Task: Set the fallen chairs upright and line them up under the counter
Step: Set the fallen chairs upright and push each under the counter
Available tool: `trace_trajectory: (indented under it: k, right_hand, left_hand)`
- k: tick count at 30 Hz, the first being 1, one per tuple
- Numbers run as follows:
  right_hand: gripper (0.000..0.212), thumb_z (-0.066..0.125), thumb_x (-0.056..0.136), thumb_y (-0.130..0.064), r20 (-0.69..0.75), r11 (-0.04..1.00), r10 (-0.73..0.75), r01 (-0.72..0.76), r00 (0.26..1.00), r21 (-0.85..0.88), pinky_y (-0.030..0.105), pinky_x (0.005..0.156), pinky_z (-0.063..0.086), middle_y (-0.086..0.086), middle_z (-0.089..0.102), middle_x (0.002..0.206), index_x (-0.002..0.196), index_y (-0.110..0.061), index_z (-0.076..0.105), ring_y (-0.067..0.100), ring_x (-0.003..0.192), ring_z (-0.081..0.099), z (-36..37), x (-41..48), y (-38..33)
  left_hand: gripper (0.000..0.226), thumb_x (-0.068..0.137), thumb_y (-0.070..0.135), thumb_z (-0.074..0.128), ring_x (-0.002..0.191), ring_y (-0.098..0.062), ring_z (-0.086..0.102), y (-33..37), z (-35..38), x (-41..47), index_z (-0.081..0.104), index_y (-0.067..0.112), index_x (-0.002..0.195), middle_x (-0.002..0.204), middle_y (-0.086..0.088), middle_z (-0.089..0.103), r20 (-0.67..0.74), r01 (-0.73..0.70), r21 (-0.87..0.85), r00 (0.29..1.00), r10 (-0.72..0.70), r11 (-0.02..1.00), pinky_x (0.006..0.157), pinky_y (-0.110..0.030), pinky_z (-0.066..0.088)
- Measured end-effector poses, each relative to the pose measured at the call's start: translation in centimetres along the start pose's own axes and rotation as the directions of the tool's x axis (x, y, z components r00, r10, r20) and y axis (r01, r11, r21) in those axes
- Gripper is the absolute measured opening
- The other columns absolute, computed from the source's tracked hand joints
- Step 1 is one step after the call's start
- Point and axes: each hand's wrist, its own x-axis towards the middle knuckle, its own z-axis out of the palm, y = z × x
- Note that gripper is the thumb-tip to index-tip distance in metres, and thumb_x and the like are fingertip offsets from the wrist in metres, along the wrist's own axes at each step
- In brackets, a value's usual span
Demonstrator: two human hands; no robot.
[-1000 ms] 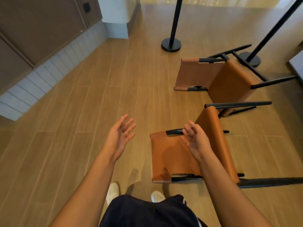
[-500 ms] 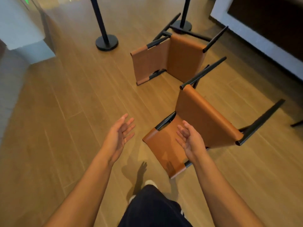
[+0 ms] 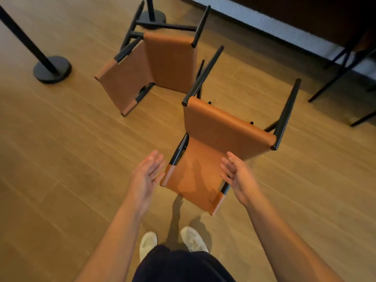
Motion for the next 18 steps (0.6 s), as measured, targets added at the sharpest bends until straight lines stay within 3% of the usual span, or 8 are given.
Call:
trace_trajectory:
  k: [4,10,18]
  right_hand:
    - [0.040,0.043,0.102,-0.025,-0.094,0.998,-0.028,0.033,0.995,0.053,0.038,0.104,0.041,0.003,0.053,0.137,0.142,-0.019,0.045,0.018,0.120,0.051,0.5,-0.1,2.3]
    - [0.036,0.041,0.102,-0.019,-0.205,0.989,-0.031,0.060,0.978,0.134,0.037,0.105,0.041,0.006,0.054,0.137,0.138,-0.018,0.050,0.019,0.124,0.051,2.2,1.2,7.6]
    - [0.035,0.041,0.103,-0.019,-0.273,0.968,-0.048,0.112,0.961,0.224,0.030,0.094,0.044,0.005,0.058,0.128,0.135,-0.014,0.051,0.017,0.116,0.055,0.6,7.7,13.6]
  left_hand:
    - [0.029,0.102,0.023,0.039,0.116,-0.010,0.057,0.1,-0.5,2.7,0.053,0.021,0.126,0.128,0.001,0.060,0.112,0.060,0.091,0.991,-0.070,0.994,0.093,-0.031,0.043]
    - [0.023,0.099,0.019,0.045,0.119,-0.011,0.056,-1.2,-2.3,7.1,0.060,0.025,0.115,0.126,0.004,0.063,0.266,0.040,0.285,0.957,-0.119,0.958,0.100,-0.035,0.042]
    - [0.026,0.097,0.018,0.052,0.119,-0.006,0.056,-8.5,-3.9,14.4,0.062,0.030,0.118,0.128,0.007,0.062,0.357,-0.037,0.449,0.923,-0.142,0.893,0.096,-0.028,0.044]
